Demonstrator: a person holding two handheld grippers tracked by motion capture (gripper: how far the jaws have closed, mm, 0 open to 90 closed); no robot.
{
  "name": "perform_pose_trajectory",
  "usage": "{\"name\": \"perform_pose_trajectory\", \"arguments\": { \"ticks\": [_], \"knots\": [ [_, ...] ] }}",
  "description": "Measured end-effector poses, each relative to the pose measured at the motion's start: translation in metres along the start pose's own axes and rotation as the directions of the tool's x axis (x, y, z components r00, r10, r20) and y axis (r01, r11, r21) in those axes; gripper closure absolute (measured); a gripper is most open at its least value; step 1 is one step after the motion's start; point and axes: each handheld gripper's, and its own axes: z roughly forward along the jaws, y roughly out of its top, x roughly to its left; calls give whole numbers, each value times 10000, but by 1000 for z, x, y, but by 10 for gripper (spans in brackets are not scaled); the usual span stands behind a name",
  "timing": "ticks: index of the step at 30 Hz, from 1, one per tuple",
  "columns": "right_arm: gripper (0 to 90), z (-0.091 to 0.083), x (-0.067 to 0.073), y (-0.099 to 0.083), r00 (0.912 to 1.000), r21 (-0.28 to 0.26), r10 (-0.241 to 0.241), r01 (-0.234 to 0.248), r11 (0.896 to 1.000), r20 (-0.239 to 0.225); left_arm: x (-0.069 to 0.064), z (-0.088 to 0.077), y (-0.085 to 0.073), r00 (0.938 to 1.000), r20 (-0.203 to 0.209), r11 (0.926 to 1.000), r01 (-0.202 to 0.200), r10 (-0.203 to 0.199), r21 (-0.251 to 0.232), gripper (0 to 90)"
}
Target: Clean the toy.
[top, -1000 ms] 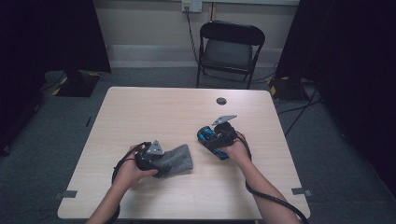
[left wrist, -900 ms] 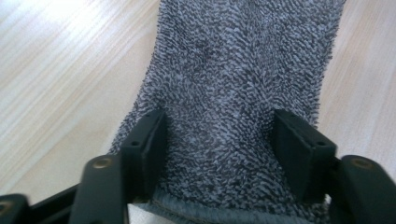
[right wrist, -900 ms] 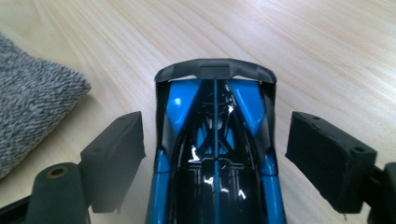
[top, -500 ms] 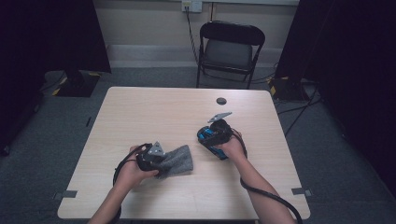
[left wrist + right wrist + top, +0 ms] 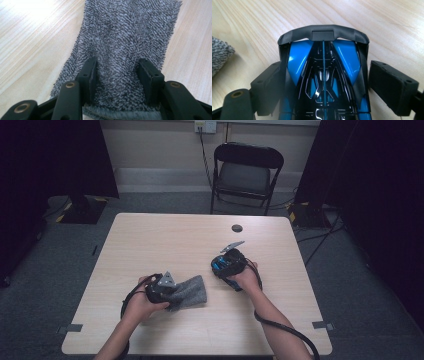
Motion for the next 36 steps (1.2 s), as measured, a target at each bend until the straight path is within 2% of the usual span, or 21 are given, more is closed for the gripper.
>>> {"name": "perform_pose_trajectory", "arguments": {
  "ticks": [2,8,12,13,19,23,36],
  "knots": [
    [135,1,0,1,10000,165,-33,32,9999,57,0,0,0,10000,-9,10000,2,-2,0,530],
    [146,2,2,3,9998,159,107,-109,9998,139,0,0,0,10000,-18,10000,-9,9,-17,530],
    [205,2,4,5,9999,184,13,-15,9998,124,-2,0,0,10000,-76,10000,5,-5,7,530],
    [242,2,4,5,10000,139,-39,38,9999,81,-1,0,0,10000,-64,10000,11,-11,21,530],
    [250,2,6,4,9999,-44,21,-21,10000,155,-1,0,0,10000,-76,10000,14,-14,27,530],
    [252,1,7,5,9996,76,135,-137,9999,248,-1,-1,0,10000,-64,10000,38,-38,50,534],
    [253,-1,7,2,9992,-147,291,-287,9995,279,0,-1,-1,9999,12,9999,147,-147,-26,551]
  ]
}}
